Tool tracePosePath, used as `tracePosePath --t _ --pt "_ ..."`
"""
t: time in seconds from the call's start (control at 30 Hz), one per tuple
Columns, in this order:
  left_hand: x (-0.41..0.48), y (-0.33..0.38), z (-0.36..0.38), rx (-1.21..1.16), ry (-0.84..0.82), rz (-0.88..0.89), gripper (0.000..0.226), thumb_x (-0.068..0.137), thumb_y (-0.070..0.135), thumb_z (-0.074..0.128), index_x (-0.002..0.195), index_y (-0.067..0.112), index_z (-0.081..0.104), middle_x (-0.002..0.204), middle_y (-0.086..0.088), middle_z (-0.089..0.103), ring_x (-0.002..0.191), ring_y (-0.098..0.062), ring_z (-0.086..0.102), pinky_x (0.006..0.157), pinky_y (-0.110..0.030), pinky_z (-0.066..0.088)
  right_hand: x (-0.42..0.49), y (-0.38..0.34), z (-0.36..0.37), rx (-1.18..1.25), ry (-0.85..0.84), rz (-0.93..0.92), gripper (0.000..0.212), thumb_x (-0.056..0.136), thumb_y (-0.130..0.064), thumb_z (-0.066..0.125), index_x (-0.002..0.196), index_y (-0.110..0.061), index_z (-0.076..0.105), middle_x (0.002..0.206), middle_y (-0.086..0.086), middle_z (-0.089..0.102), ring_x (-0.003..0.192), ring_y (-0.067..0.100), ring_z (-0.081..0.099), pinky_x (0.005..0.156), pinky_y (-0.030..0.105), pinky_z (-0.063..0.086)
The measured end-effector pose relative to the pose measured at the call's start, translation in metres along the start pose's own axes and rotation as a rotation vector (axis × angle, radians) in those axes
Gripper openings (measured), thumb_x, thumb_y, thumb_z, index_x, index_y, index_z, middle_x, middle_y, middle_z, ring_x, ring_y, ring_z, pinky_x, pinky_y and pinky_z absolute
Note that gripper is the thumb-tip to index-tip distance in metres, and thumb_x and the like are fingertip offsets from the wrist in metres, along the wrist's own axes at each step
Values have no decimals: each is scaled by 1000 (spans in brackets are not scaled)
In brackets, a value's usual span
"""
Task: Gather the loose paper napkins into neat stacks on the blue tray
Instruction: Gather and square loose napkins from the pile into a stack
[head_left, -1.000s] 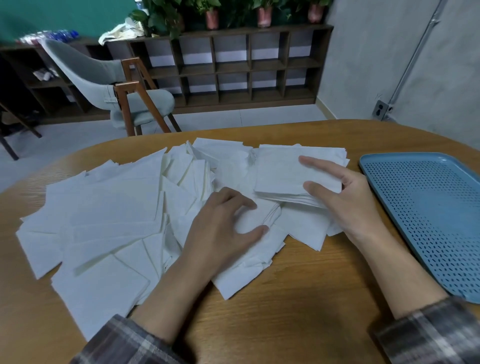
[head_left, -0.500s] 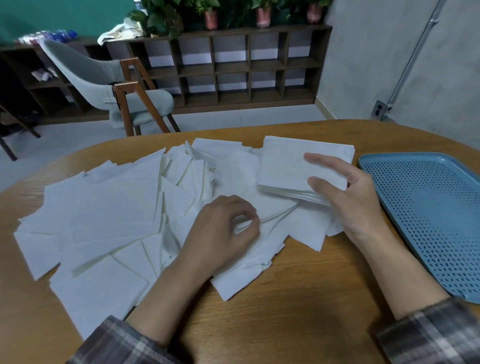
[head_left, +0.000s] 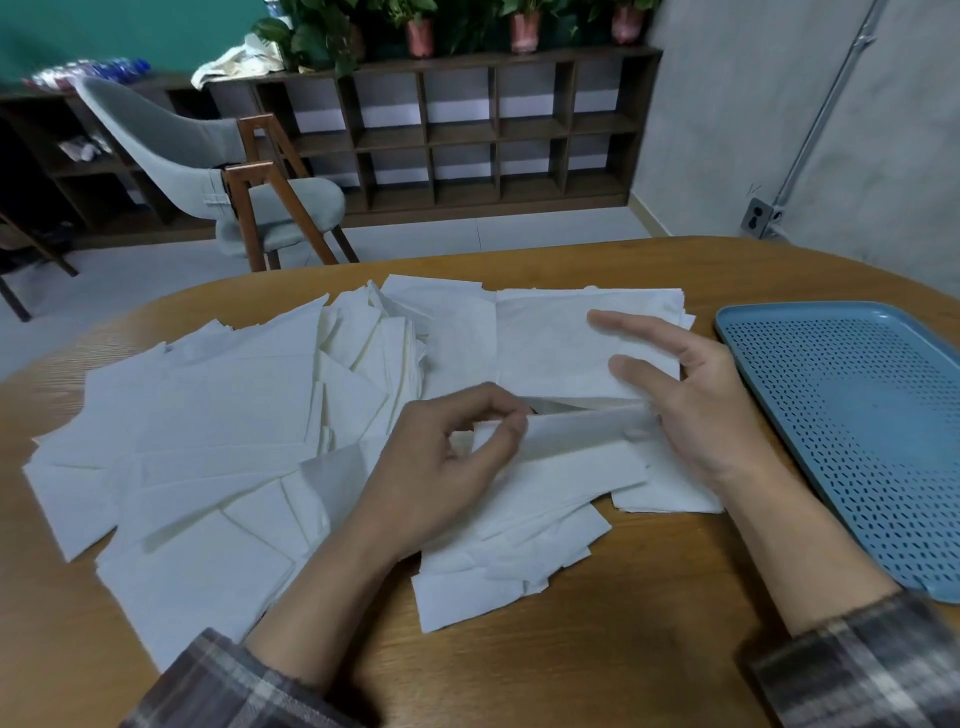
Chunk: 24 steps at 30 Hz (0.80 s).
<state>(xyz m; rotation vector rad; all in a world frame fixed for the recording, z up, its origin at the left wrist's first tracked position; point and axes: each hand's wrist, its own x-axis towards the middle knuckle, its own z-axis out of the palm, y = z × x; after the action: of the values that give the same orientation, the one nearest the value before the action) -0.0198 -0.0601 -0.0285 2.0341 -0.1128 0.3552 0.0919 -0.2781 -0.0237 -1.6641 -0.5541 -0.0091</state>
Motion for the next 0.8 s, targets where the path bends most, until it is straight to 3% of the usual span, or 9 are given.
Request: tracePosePath --t 0.1,0.17,0.27,0.37,0.47,0.6,0.7,0.8 --pt "3 -2 -1 -50 117 22 14 106 21 62 101 24 74 95 15 73 86 -11 64 71 -29 44 1 0 1 61 -33 52 37 99 -3 63 123 -28 76 131 -18 72 134 0 57 119 37 38" --pt "5 -3 -2 -84 202 33 14 107 21 60 102 23 74 95 13 72 84 -18 63 69 -34 45 1 -2 2 269 -53 164 27 103 -18 58 121 -21 79 133 -6 73 133 12 61 116 46 42" --pt "7 -4 -3 -121 291 8 15 107 18 60 103 22 74 97 16 73 91 -7 66 73 -19 48 -1 -5 7 462 -148 278 40 99 -43 56 118 -17 79 129 8 74 123 24 69 102 42 55" --pt "8 -6 -3 -144 336 -60 16 107 17 61 105 21 76 103 17 75 100 -5 68 75 -19 52 -5 -6 11 252 -178 202 22 92 -33 72 110 -26 82 122 -4 78 117 16 72 98 31 56" --pt "8 -6 -4 -144 364 -80 14 105 19 64 111 25 76 106 16 74 99 -6 68 70 -19 51 -5 -4 11 69 -133 143 21 95 -20 75 115 -24 79 118 -13 78 116 6 71 100 27 51" --pt "9 -3 -7 -192 281 -72 26 97 15 76 119 26 70 117 17 69 94 -6 66 63 -14 49 -5 -4 12 116 -106 121 24 96 -12 73 115 -25 77 118 -14 78 116 1 69 99 20 49" --pt "9 -5 -6 -162 293 -37 15 94 5 77 101 18 74 106 13 73 82 0 62 61 -10 40 -5 -3 13 233 -166 104 44 92 -18 74 135 -27 69 138 -6 69 131 17 63 109 40 49" --pt "9 -4 -5 -190 281 -32 13 94 1 75 92 14 78 97 8 78 88 -2 68 69 -8 44 -6 -6 15 210 -199 72 54 87 -24 76 139 -34 64 139 -15 66 132 10 60 108 37 49"
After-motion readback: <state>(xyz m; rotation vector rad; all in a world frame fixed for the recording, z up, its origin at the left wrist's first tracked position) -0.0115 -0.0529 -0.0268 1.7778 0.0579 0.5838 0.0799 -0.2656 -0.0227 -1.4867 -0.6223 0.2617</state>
